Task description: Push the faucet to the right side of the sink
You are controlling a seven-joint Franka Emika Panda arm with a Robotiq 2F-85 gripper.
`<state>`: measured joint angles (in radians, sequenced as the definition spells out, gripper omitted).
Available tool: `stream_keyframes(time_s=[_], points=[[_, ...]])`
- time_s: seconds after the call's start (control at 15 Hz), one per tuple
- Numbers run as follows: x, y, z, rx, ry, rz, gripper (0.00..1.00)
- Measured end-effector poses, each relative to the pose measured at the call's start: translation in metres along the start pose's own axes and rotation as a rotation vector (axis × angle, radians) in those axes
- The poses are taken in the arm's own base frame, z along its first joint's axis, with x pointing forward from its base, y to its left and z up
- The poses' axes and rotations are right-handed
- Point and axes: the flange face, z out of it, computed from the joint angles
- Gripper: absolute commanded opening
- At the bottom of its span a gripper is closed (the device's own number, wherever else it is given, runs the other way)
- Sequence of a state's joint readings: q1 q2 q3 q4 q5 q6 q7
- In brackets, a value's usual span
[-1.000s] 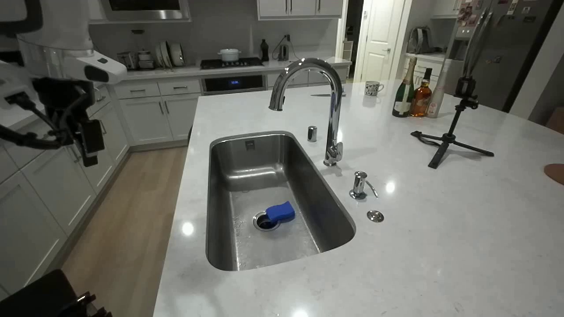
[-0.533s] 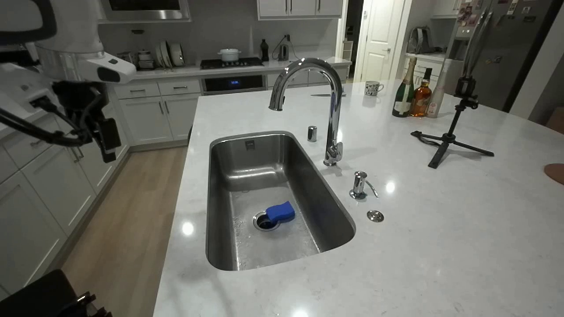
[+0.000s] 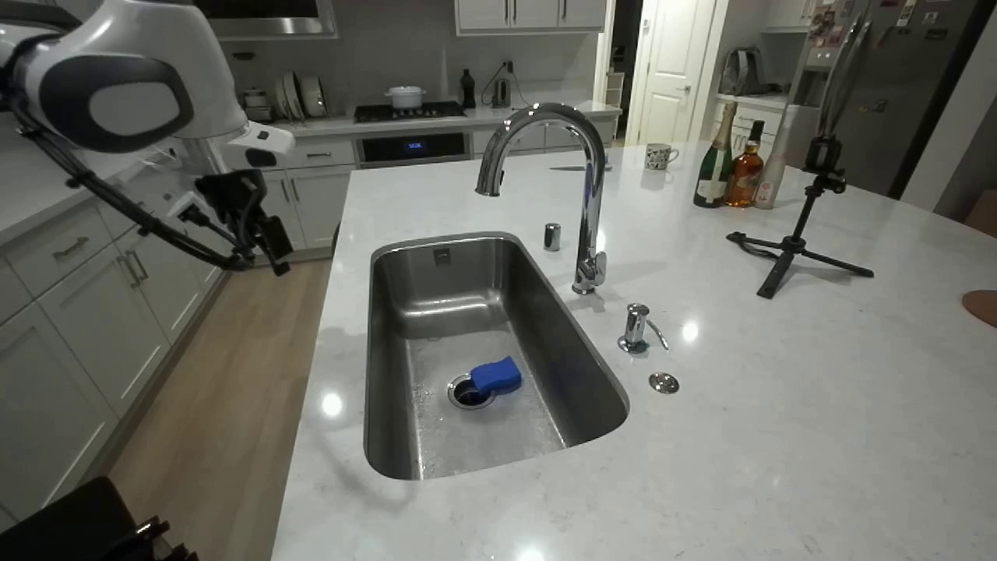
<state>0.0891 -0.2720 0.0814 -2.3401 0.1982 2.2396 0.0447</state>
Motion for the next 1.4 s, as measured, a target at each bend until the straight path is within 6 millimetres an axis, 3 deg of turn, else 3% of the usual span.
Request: stream_keyframes(time_s=[0.73, 1.4], points=[[0.106, -0.026, 0.001, -0.072, 0.325, 0.065, 1.00], [0.192, -0.025, -0.001, -0.137, 0.609, 0.119, 1.00]])
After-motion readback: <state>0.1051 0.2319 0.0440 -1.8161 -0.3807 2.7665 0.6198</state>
